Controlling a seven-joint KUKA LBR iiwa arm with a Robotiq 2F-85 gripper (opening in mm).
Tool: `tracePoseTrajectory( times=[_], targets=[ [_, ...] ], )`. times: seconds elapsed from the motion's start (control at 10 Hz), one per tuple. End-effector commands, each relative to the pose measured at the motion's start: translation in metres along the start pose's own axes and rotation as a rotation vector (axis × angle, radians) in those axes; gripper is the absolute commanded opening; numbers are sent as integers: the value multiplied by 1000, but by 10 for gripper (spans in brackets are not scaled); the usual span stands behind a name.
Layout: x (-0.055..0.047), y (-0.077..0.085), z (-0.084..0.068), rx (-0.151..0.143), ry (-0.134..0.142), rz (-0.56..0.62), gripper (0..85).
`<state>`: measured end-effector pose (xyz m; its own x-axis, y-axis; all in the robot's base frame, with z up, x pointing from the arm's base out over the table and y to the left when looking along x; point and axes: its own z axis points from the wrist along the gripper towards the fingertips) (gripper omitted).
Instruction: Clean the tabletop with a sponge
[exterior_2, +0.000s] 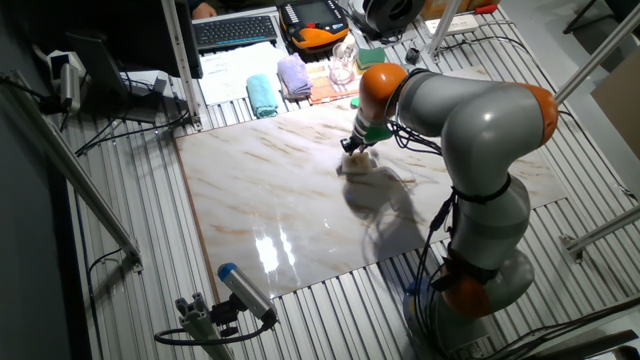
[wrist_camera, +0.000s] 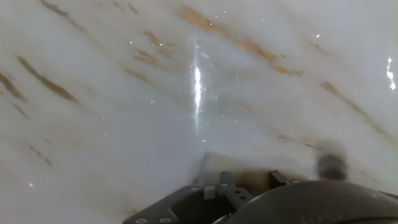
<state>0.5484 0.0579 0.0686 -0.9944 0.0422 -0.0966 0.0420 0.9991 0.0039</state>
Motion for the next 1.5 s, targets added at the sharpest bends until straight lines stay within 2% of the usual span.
tracePoseTrajectory(
  times=[0.0,0.1,0.2,0.8,0.9,1.0,1.2,1.4],
  targets=[
    [0,0,0,-5,0,5,680],
    [0,2,-1,-6,2,8,680],
    [0,4,-2,-12,5,14,510],
    [0,5,-4,-11,11,3,510],
    [1,3,-5,-26,29,-10,510],
    [1,2,-6,-52,45,-12,340],
    [2,2,-6,-60,67,-36,0],
    [2,3,-7,-43,67,-37,0]
  ],
)
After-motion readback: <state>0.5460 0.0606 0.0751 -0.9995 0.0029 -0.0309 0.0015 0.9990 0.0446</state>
